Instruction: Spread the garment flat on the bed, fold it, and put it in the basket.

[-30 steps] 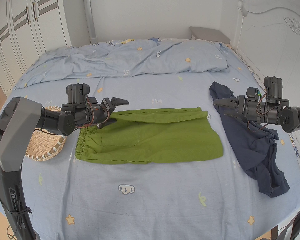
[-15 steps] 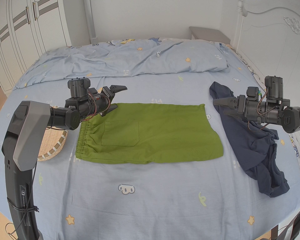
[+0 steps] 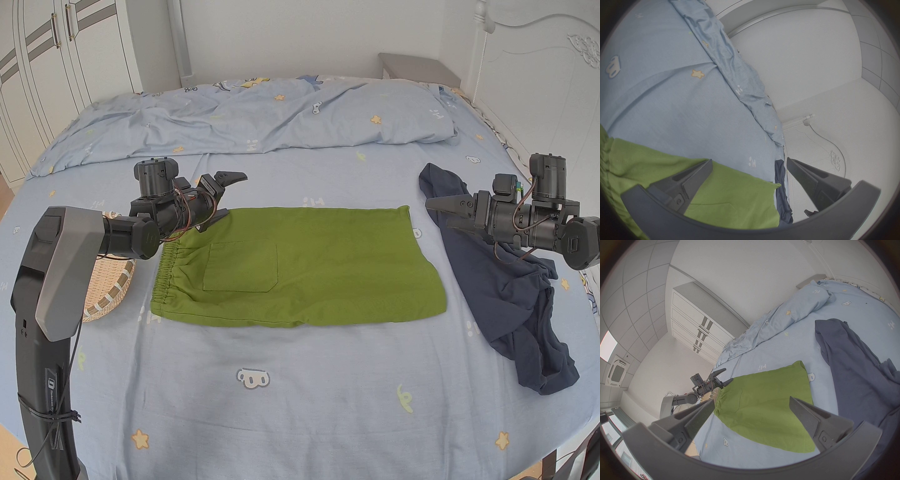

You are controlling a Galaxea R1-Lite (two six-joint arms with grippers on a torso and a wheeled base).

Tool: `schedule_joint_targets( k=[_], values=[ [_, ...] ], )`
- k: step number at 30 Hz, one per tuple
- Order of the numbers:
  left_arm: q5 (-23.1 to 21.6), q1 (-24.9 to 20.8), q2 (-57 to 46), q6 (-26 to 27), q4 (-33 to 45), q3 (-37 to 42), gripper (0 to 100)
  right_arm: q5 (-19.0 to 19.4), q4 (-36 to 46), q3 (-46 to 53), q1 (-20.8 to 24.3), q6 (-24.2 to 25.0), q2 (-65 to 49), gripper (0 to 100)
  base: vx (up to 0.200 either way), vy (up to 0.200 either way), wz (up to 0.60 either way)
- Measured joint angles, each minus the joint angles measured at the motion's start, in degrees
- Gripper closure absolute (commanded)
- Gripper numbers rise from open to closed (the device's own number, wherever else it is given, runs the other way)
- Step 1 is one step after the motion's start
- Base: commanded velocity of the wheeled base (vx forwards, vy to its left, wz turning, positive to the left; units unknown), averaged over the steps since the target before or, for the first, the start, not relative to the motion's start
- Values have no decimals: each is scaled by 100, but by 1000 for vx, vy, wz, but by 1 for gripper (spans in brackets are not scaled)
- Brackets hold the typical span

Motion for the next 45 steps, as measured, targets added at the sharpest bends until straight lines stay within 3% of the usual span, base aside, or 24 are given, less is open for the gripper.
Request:
schedule_joint_targets(
  k=[5,14,18,22,26,29,40,45],
  values=[
    [-6,18,-422,-4,-30,545,0,0,-22,30,2,5,0,0,0,0,0],
    [-104,239,-1751,22,-503,2859,0,7,-40,61,13,13,-13,0,0,0,0],
    [-389,514,-2288,90,-923,4007,0,11,-44,80,30,11,-27,0,0,0,0],
    [-851,961,-2660,438,-1557,5083,0,16,-44,116,57,7,-49,0,0,0,0],
    [-1106,1380,-2767,1234,-1957,5744,0,18,-49,155,96,0,-72,0,0,0,0],
    [-1172,1517,-2715,1502,-2105,5908,0,18,-49,179,118,-6,-85,0,0,0,0],
    [-1174,1520,-2282,1568,-2532,5865,0,5,-49,221,208,-20,-94,0,0,0,0],
    [-912,1440,-2018,1603,-2750,5822,0,0,-51,229,223,-20,-80,0,0,0,0]
  ],
)
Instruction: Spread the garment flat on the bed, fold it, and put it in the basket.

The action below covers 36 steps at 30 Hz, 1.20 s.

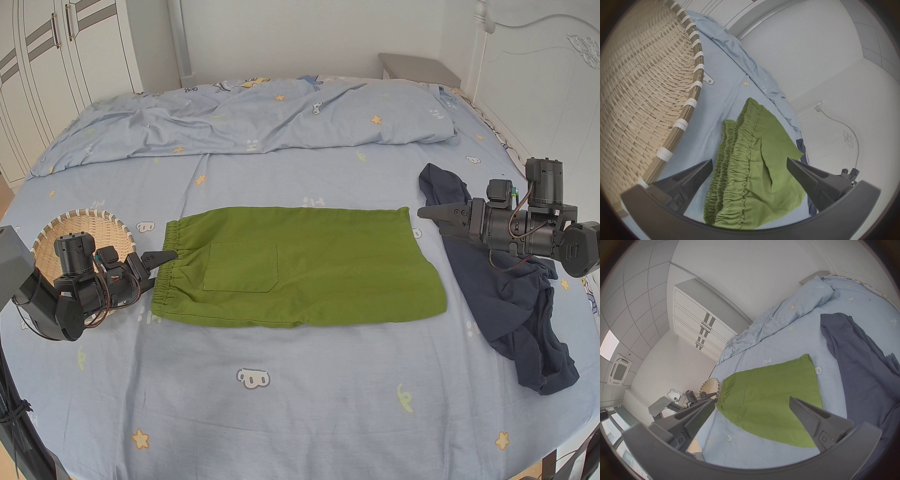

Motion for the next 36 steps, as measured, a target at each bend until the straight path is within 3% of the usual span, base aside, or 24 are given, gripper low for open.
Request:
schedule_joint_targets(
  k=[20,36],
  values=[
    [539,-160,173,709,-20,167,0,-6,2,16,52,-6,20,0,0,0,0],
    [556,-503,419,679,-52,129,0,-9,2,35,83,-9,22,0,0,0,0]
  ],
)
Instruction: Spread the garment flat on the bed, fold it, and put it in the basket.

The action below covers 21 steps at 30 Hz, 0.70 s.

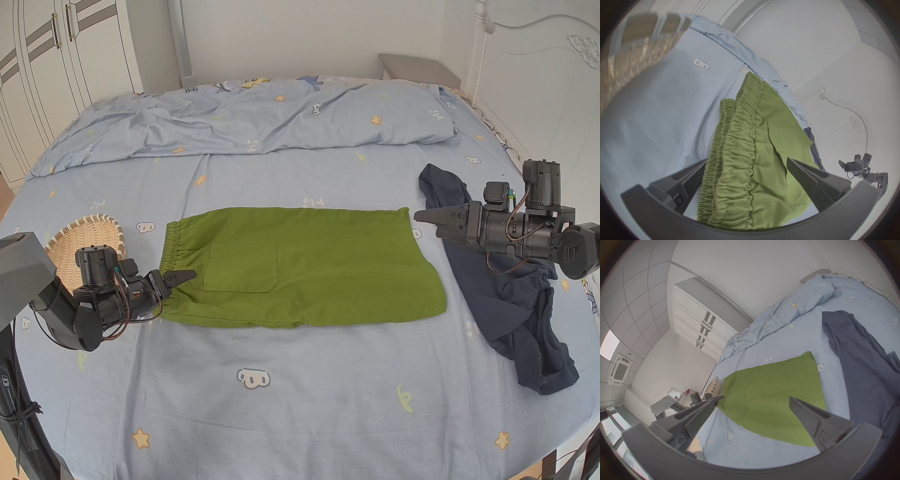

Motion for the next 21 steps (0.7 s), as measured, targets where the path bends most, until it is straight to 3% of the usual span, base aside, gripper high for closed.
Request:
schedule_joint_targets(
  k=[5,6,21],
  values=[
    [-44,5,22,-99,33,-94,0,0,-2,2,-4,0,0,0,0,0,0],
    [-46,10,29,-141,44,-122,100,0,-2,2,-6,2,0,0,0,0,0],
    [-96,189,-20,-354,132,-276,100,-5,35,-44,-39,57,54,0,0,0,0]
  ],
)
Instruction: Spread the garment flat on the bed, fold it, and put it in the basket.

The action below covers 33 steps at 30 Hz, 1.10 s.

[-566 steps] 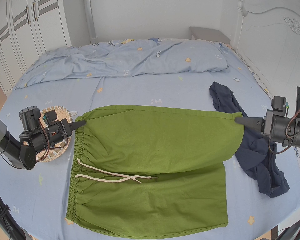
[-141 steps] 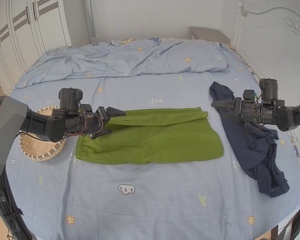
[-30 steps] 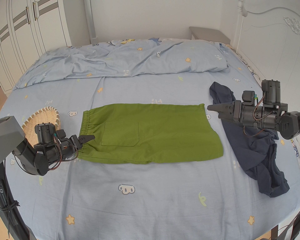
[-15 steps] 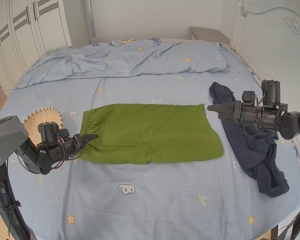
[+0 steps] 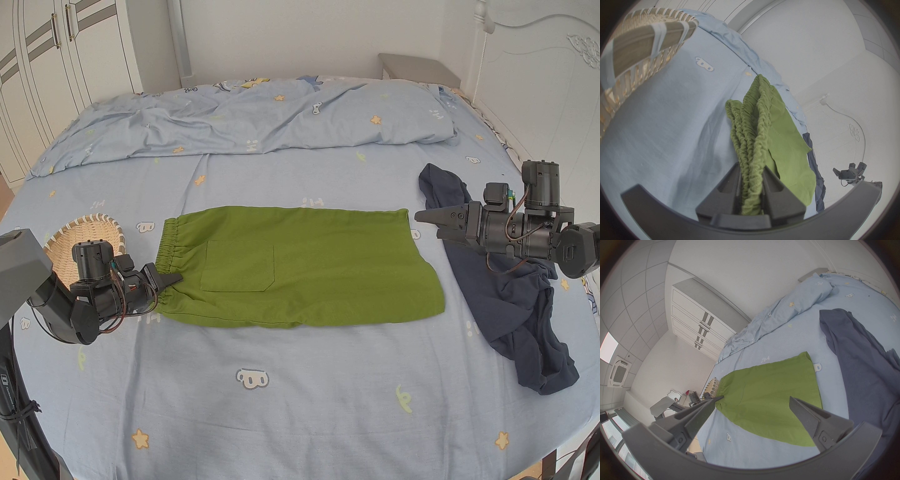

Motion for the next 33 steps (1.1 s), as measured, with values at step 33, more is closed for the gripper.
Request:
schedule_joint_targets(
  k=[33],
  values=[
    [-311,310,-518,-190,-23,20,100,-116,831,-1086,-234,-148,2153,0,0,0,0]
  ],
)
